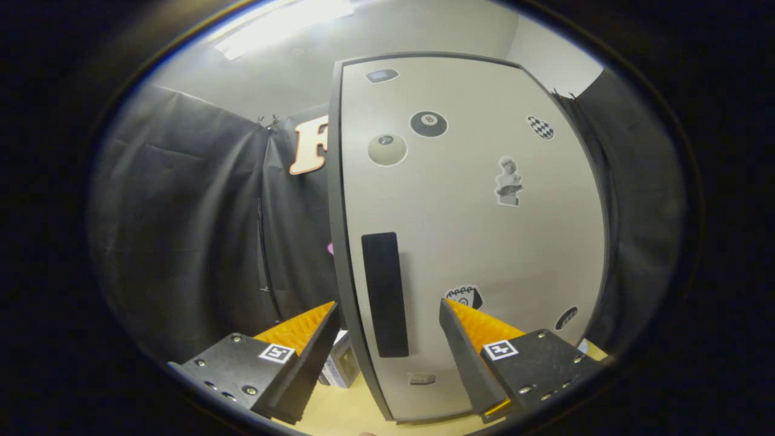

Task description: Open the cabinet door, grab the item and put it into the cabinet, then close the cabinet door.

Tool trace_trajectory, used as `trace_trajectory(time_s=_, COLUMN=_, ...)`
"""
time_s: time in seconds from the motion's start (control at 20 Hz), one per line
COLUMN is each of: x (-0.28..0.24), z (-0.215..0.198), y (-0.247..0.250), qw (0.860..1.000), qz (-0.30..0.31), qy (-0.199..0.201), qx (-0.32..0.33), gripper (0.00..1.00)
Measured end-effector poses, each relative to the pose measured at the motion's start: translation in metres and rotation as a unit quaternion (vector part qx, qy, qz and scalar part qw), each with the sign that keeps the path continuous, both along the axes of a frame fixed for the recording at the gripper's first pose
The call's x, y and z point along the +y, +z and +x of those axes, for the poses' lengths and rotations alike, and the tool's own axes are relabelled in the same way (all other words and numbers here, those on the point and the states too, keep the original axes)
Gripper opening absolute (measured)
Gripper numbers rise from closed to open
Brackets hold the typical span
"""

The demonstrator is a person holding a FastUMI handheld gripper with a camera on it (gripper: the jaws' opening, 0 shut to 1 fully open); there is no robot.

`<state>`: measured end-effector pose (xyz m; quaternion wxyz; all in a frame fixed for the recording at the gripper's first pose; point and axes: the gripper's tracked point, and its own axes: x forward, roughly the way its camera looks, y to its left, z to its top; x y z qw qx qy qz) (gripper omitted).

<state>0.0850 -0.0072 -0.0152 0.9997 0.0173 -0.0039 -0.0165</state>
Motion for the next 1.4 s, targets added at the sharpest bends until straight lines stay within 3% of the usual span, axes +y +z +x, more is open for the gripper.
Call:
trace_trajectory(time_s=0.2, x=-0.007, z=0.011, y=-0.007, qw=1.000, qz=-0.002, qy=-0.009, qx=0.007, gripper=0.87)
trace_trajectory(time_s=0.35, x=-0.008, z=0.019, y=-0.013, qw=1.000, qz=-0.008, qy=-0.013, qx=0.014, gripper=0.85)
trace_trajectory(time_s=0.5, x=-0.009, z=0.026, y=-0.019, qw=1.000, qz=-0.013, qy=-0.018, qx=0.021, gripper=0.60)
trace_trajectory(time_s=0.55, x=-0.002, z=0.027, y=-0.022, qw=1.000, qz=-0.008, qy=-0.007, qx=0.022, gripper=0.60)
trace_trajectory(time_s=0.65, x=0.003, z=0.032, y=-0.023, qw=1.000, qz=-0.011, qy=-0.004, qx=0.021, gripper=0.41)
trace_trajectory(time_s=0.75, x=0.002, z=0.033, y=-0.023, qw=1.000, qz=-0.014, qy=-0.008, qx=0.020, gripper=0.34)
trace_trajectory(time_s=1.05, x=0.002, z=0.033, y=-0.023, qw=1.000, qz=-0.027, qy=-0.009, qx=0.013, gripper=0.29)
trace_trajectory(time_s=1.1, x=0.002, z=0.032, y=-0.023, qw=0.999, qz=-0.026, qy=-0.010, qx=0.014, gripper=0.21)
trace_trajectory(time_s=1.25, x=0.002, z=0.032, y=-0.022, qw=0.999, qz=-0.027, qy=-0.009, qx=0.013, gripper=0.21)
trace_trajectory(time_s=1.3, x=0.002, z=0.032, y=-0.023, qw=0.999, qz=-0.027, qy=-0.010, qx=0.016, gripper=0.10)
trace_trajectory(time_s=1.4, x=0.002, z=0.031, y=-0.024, qw=1.000, qz=-0.023, qy=-0.010, qx=0.018, gripper=0.11)
